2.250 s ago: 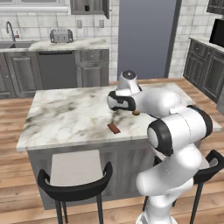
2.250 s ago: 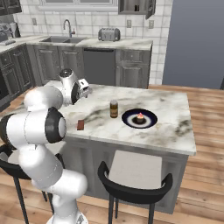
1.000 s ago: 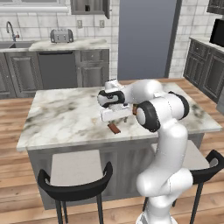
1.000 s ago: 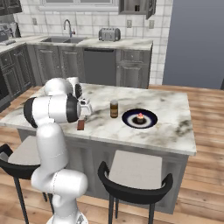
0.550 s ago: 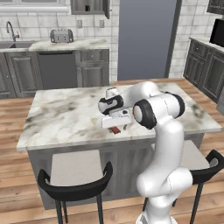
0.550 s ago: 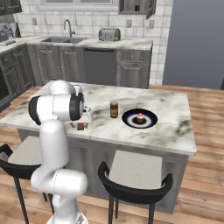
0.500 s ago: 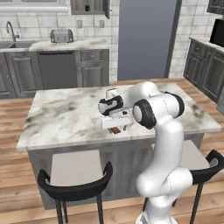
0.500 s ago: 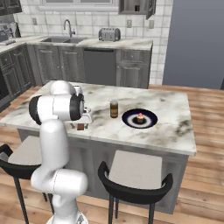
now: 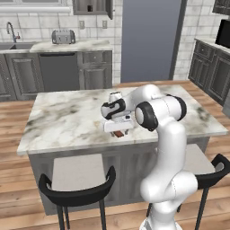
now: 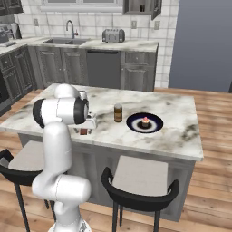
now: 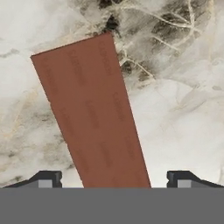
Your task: Take the cinnamon bottle from the cabinet and place it on the dining table, next to the plate with the cupcake. Then take the chocolate from the dining counter and place it on the cupcake plate.
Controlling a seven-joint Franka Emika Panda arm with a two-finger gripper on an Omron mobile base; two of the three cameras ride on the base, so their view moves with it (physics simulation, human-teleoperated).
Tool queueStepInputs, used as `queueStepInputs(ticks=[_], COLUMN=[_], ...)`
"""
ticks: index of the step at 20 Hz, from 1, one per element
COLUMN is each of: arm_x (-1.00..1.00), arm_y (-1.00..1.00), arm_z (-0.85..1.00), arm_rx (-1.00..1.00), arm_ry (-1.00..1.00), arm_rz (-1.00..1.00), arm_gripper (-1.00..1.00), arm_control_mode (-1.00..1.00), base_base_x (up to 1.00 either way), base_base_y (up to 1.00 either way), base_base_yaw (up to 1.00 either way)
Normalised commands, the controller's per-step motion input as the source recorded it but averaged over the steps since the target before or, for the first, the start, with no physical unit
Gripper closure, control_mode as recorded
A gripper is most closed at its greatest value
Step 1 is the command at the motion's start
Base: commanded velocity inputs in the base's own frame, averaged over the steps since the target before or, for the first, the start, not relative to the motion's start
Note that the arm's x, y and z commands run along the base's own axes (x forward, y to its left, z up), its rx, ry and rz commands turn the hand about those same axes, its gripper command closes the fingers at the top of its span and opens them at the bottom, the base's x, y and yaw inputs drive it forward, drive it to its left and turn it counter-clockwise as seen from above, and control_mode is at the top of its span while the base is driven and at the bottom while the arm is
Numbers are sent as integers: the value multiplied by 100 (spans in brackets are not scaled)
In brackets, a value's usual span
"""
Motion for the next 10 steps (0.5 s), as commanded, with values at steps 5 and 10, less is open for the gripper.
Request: queueStepInputs(ticks=[5, 10], arm_x=[15, 7], arm_y=[0, 0], arm_z=[-34, -42], arm_rx=[1, 0], arm_ry=[-5, -11], arm_rz=[0, 0], arm_gripper=[-100, -100], arm_control_mode=[-100, -100], base_base_x=[0, 0], base_base_y=[0, 0], base_base_yaw=[0, 0])
